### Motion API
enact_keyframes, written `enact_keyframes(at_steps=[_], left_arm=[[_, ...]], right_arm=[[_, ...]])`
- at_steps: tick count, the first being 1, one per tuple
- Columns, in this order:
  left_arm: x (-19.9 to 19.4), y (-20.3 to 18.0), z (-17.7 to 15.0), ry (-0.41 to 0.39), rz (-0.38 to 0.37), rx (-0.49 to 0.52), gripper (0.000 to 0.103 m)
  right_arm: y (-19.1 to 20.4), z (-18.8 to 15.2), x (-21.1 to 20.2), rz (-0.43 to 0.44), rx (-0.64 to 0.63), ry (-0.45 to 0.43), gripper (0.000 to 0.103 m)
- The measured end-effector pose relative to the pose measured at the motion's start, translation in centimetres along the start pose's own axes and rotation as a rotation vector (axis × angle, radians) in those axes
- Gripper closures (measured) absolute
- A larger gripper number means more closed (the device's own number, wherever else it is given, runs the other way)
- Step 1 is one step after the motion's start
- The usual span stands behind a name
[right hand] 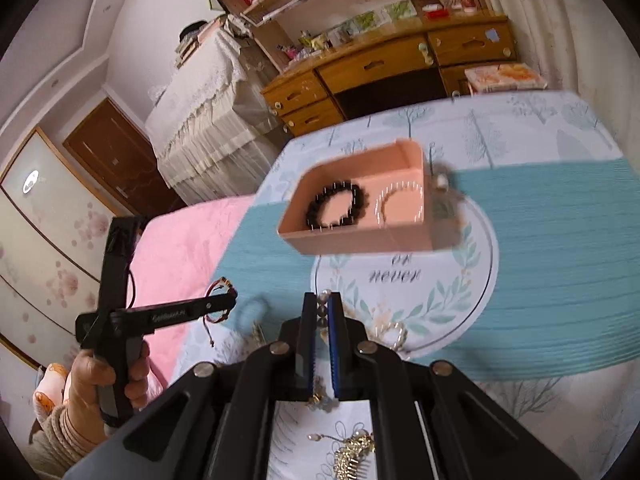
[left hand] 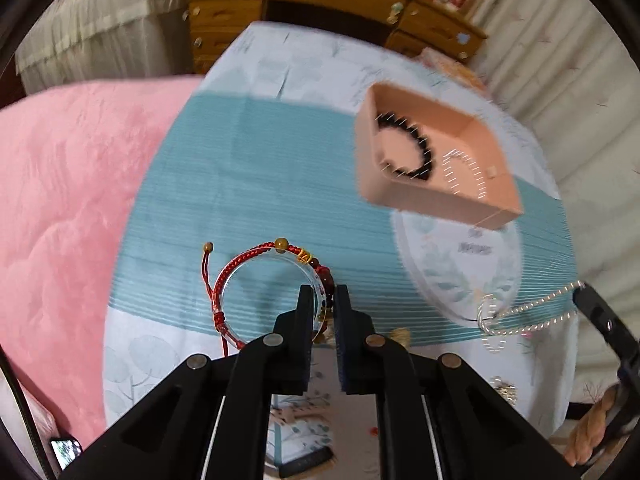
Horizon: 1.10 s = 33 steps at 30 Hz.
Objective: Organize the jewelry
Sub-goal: 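Lower the red bracelet and pearl necklace into the pink tray, open both tools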
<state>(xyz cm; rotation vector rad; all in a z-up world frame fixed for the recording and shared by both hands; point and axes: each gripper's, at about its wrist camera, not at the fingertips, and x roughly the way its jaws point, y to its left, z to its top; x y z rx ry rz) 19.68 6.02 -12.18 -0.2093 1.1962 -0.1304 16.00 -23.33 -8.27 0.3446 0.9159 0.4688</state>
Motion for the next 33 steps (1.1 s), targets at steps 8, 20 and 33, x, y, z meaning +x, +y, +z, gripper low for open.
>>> enact_keyframes(at_steps=[8,20,33], left_arm=[[-6.7,-5.1,3.0,-0.118,-0.04,0.138,0.096],[-7.3,-11.4,8.6,-0.209,-0.11,0.246,0.096],[4.1,-11.6,10.9,-0.093,-0.071,0.265,0.095]], right_arm=[[3.1,4.6,-4.1,-0.037,-0.056,-0.112,0.098],[5.3,11.6,-5.1,-0.109,-0.08,-0.272,0.098],[2.0,13.2,3.9,-0.182,-0.056,-0.162,0.098]])
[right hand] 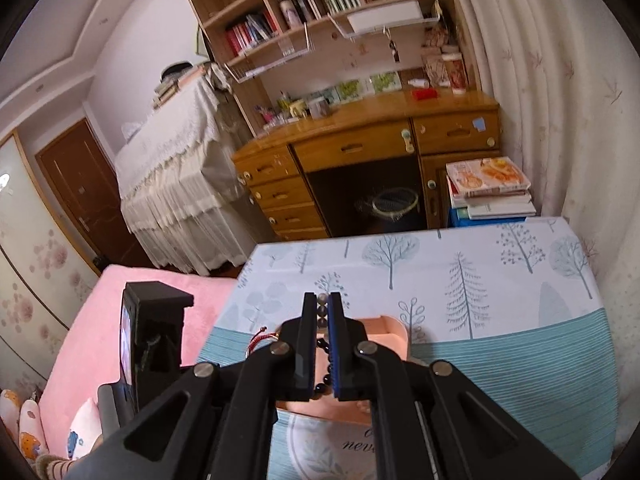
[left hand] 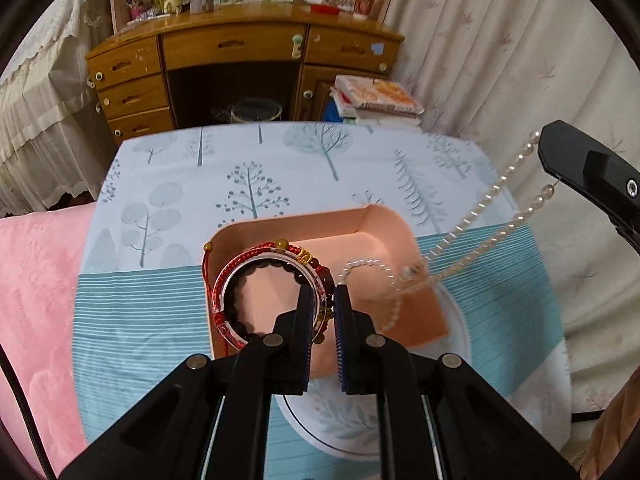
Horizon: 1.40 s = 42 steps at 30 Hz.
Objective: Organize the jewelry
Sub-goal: 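Lower the red bracelet and pearl necklace into the pink tray, open both tools, then move the left tool toward the pink watch band and open it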
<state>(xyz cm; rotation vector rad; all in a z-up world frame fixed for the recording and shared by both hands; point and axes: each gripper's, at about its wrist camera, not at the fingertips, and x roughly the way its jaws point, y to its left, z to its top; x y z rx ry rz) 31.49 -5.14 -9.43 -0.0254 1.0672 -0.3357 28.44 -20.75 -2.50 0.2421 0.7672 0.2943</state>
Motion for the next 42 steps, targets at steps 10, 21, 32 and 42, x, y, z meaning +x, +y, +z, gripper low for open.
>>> enact_keyframes(at_steps=[10,21,32,42], left_arm=[[-0.9,0.3,-1.3,-0.051,0.041,0.03,0.032],[-8.0,-0.9,-5.8,-0.179,0.166,0.06,0.027],[-14.7,-2.5,-9.7,-0.327,0.156,0.008,0.016],[-17.4,-2.6,-13.4,-0.351,0.13,-0.012,0.015]], right_arm=[[-1.2,-2.1,3.1,-0.043,0.041,0.129,0.096],[-0.8,-5.6,-1.6,-0.023,0.088,0.098,0.073],[1.3,-8.3,-7.5,-0.043,0.052,0.03,0.073],[3.6,-10.6,-11.8,-0.035,-0.001,-0.017,0.073]])
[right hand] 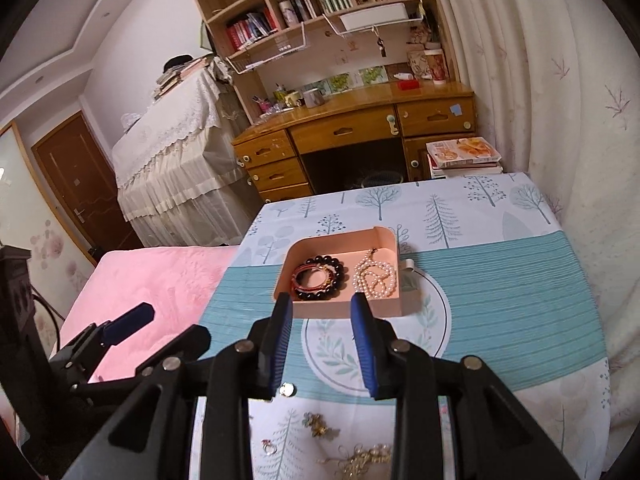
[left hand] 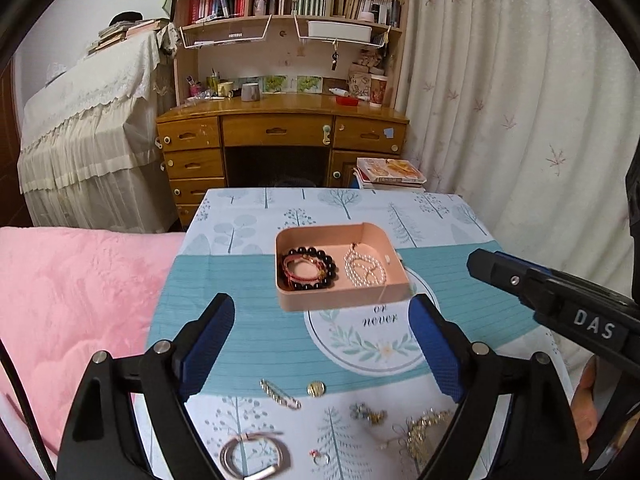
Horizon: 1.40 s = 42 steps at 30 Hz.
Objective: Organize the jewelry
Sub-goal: 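Move the left tool toward the pink watch band and open it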
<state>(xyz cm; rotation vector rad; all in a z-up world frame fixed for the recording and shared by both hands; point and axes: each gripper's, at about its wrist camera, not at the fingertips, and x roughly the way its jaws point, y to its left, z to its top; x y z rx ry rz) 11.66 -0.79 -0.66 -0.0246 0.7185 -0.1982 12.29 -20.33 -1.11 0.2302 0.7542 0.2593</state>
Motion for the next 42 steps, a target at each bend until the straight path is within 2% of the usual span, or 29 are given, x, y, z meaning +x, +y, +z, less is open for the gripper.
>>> enact_keyframes(at_steps=[7,17,26,36,42], left_arm=[[-1.7,0.3,-2.5,0.023,-0.023,0.003,0.015],[-3.0,1.1,-5.8,0.063,-0.014,-0.01,0.015],[-3.1,2.1,-8.3,0.097,0.012,-0.012,0.015],[-1.6,4.8,-12.0,0.179,-0.022,-0.024,0.014],[-0.8,6.0,-14.0,0.22,-0.046,-0.024,0.015]], right_arm=[[0.9,-2.4,-2.0,0.002,-0.024,-0.004,0.073],[0.8,-5.9,-2.4,0.001,-0.023,0.04,0.072],[1.4,-8.1,-1.7,-0.007,-0.051,0.076,0.072],[0.9,-10.5,0.5,-0.032,-0.065,0.136,0.072],[0.5,-11.3,2.3,-0.012,-0.063,0.174,0.072]])
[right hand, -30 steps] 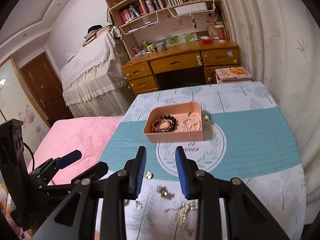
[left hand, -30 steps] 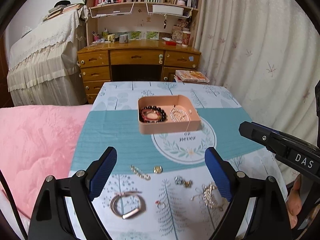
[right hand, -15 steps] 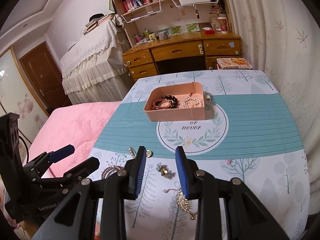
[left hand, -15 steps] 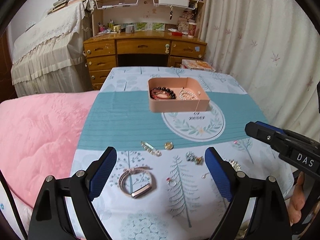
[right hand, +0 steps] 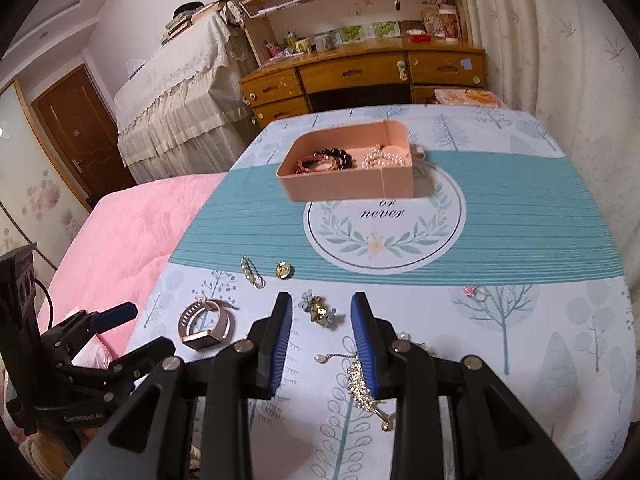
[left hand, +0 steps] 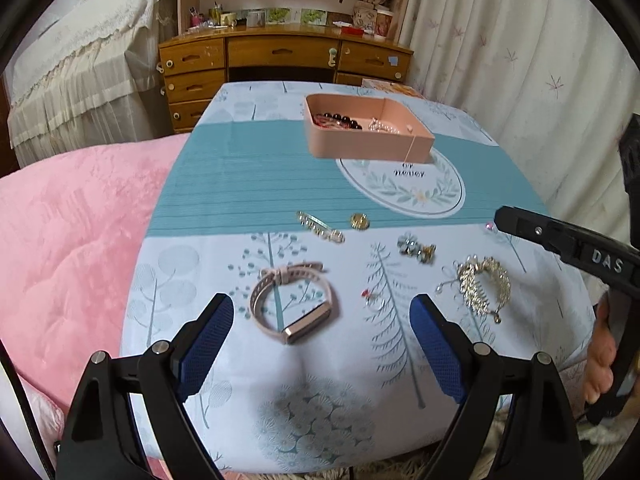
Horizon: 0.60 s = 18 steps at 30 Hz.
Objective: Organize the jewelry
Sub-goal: 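Move the left tool toward the pink watch band and open it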
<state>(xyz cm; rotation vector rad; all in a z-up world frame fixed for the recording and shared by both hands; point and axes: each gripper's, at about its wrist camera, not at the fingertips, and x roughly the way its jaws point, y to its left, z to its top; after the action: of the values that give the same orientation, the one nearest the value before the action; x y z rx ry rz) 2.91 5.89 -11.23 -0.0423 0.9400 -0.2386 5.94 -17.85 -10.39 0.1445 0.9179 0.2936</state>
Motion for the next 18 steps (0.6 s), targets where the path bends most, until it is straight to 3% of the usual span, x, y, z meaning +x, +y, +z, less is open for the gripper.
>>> enact_keyframes(at_steps=[6,12,16,18], left_arm=[[1.0,1.5,-0.8,0.021,0.023,-0.025,0.015],[2.2,2.0,-0.7,0.046,0.011,-0.017,0.023],[3.4,3.1,0.1,0.064,0.019,-0.049,0.037],[4.1,3.7,0.6,0.074,0.026,-0.044,0.039]], right_arm=[[0.4,-0.4,1.4,0.018,-0.028,0.024,0.072],[0.0,-0.5,2.2,0.032,-0.026,0.048,0.072],[0.1,-0.5,2.7,0.037,-0.033,0.057,0.072],[0.1,-0.4,3.0,0.04,-0.038,0.063,0.072]])
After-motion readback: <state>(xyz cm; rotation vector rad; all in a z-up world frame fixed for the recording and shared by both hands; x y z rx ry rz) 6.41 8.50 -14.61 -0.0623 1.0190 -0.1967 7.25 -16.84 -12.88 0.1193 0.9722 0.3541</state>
